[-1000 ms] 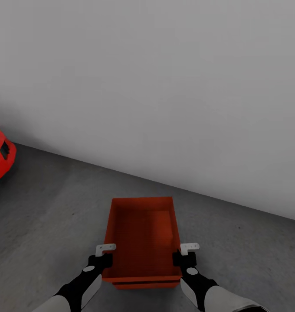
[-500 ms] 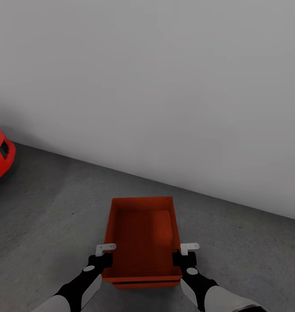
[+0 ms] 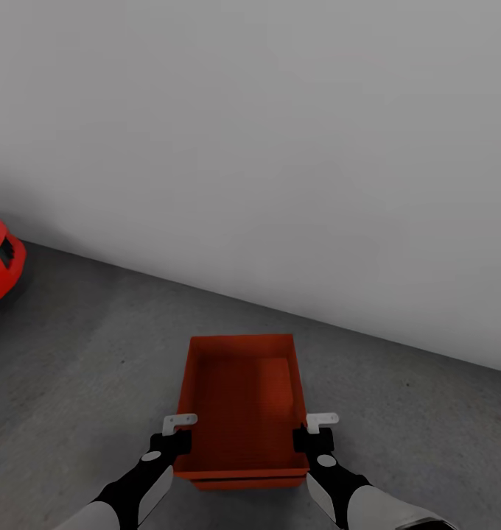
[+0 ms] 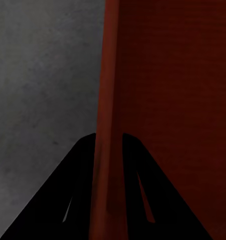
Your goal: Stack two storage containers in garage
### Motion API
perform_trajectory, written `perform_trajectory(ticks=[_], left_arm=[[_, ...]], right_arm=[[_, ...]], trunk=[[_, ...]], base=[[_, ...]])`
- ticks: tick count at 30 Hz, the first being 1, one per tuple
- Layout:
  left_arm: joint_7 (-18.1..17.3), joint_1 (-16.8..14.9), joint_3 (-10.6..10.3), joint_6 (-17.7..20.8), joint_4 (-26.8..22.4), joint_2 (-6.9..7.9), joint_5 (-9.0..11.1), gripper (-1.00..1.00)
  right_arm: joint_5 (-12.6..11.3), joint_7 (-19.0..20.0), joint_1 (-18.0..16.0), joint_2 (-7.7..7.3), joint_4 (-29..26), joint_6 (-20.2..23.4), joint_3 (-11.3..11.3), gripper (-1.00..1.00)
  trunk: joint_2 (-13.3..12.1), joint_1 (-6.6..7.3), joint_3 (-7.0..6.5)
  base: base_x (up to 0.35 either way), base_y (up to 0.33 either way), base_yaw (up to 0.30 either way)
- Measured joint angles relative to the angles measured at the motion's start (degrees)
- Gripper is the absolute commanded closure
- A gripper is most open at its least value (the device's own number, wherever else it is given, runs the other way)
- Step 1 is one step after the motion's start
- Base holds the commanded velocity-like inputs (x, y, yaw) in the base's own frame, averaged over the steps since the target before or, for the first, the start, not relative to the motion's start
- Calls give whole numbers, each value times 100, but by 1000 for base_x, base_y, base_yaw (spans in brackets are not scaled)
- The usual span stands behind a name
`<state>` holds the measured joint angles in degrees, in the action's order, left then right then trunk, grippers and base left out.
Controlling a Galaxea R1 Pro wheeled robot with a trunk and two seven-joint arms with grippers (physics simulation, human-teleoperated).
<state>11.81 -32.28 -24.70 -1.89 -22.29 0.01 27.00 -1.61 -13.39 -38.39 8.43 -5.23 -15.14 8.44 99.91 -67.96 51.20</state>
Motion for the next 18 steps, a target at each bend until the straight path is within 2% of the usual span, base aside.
perform_trajectory(ticks=[9, 16, 18], left_arm=[[4, 1, -3, 3, -9, 1, 5, 100], [0, 0, 0, 1, 1, -1, 0, 100], [5, 1, 0, 9, -7, -1, 2, 100]], right_arm=[[5, 1, -1, 0, -2, -1, -5, 100], [-1, 1, 0, -1, 0, 2, 0, 100], [5, 4, -1, -2, -2, 5, -5, 100]], trunk=[[42, -23, 19], [321, -176, 144], [322, -176, 144]], base=[[0, 0, 0], [0, 0, 0], [0, 0, 0]])
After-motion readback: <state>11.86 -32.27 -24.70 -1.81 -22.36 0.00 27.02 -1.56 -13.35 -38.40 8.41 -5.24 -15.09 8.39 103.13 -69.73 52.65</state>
